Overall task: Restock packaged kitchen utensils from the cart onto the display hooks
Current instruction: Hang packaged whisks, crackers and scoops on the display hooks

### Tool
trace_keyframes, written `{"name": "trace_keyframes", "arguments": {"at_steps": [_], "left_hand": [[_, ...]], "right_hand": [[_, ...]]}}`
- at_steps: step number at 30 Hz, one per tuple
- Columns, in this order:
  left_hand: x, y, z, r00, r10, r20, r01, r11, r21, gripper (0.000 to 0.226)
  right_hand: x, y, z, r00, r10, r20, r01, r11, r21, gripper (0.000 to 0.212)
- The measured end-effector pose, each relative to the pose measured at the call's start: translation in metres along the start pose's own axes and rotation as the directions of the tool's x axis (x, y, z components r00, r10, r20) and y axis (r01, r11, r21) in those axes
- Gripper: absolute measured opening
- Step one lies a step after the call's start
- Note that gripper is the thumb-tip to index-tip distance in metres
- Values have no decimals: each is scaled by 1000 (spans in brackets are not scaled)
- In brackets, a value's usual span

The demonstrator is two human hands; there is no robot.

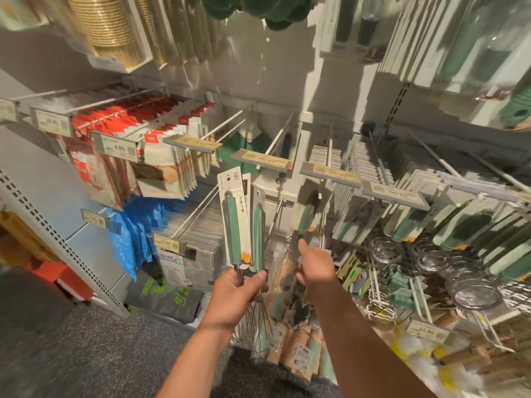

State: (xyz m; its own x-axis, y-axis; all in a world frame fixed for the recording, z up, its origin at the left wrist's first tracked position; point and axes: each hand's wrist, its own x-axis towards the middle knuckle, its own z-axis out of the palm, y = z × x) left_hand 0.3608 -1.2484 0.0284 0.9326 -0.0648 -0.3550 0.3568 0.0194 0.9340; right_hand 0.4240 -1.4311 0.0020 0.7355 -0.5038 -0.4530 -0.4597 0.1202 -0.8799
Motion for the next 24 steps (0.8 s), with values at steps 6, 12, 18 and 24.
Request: {"name": "trace_keyframes", "arguments": {"at_steps": [6, 12, 18, 24], "left_hand": [[-1, -7, 0, 998, -13, 55, 20, 993, -120, 11], [-5, -5, -1, 992, 30, 125, -16, 994, -111, 5], [1, -10, -4, 995, 65, 72, -60, 996, -62, 19], [4, -13, -3, 990, 102, 95, -98, 994, -50, 23]], "right_hand": [[-56, 11, 4, 884, -52, 465, -18, 989, 145, 27], [-83, 19, 10, 853, -180, 489, 104, 978, 178, 59], [-84, 21, 8, 868, -270, 416, 205, 959, 195, 54], [-84, 25, 4, 882, -289, 373, 184, 938, 292, 46]]}}
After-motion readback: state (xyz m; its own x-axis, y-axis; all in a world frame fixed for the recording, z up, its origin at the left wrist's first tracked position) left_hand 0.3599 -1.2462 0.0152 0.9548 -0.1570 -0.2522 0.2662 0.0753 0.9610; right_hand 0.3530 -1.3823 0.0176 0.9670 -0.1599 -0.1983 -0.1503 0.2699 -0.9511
